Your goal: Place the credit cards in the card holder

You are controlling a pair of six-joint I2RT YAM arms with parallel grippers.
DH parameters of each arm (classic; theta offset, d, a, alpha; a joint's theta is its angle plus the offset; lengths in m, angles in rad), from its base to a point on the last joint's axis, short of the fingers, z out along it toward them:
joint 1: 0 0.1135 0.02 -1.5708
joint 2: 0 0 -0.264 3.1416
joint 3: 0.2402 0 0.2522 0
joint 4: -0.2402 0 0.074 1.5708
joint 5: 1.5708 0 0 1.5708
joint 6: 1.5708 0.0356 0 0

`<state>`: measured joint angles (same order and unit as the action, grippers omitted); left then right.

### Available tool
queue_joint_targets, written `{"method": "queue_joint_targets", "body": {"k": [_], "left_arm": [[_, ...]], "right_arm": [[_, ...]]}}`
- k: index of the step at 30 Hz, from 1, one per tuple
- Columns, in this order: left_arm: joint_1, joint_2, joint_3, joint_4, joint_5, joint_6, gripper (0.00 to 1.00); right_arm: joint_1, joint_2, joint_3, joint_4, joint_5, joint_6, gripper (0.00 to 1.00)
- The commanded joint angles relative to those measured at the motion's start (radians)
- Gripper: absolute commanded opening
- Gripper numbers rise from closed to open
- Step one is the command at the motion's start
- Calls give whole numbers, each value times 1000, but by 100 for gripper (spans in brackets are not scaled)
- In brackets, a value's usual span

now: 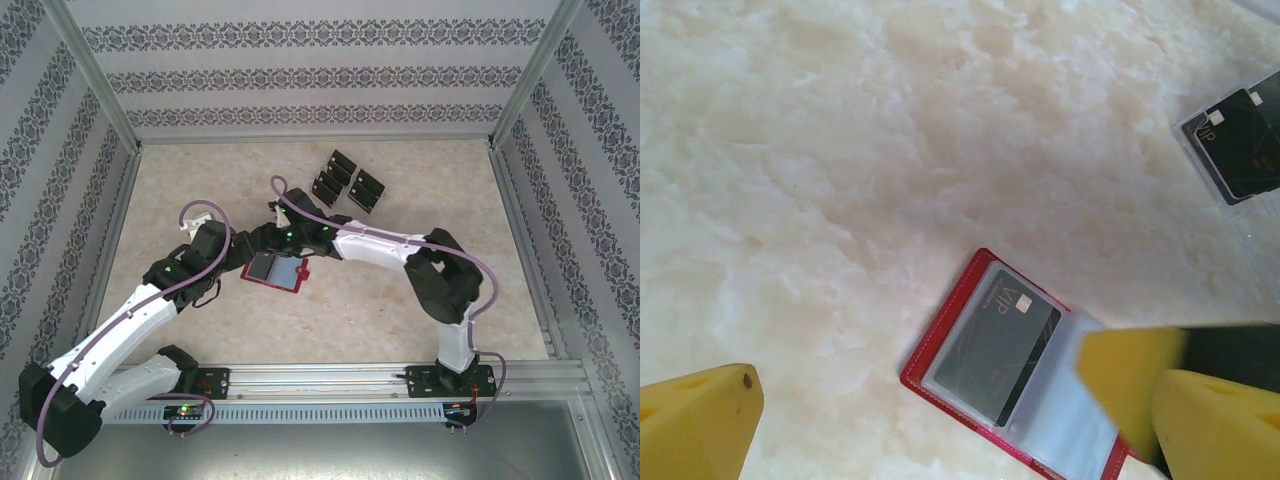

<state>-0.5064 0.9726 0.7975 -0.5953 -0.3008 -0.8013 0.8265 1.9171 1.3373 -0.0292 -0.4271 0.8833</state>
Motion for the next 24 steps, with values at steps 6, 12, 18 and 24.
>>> {"method": "queue_joint_targets", "body": {"k": [6, 12, 18, 24], "left_arm": [[45, 158, 15, 34, 72, 69, 100], [55, 268, 40, 90, 115, 96, 100], [74, 375, 70, 118, 147, 133, 100], [119, 493, 133, 115, 194, 190, 100]], "right_arm": [[-17, -141, -315, 31, 109, -50, 47], [-6, -229, -380, -57, 276, -130, 50], [12, -176, -305, -162, 345, -223, 55], [23, -94, -231, -201, 373, -272, 55]]}}
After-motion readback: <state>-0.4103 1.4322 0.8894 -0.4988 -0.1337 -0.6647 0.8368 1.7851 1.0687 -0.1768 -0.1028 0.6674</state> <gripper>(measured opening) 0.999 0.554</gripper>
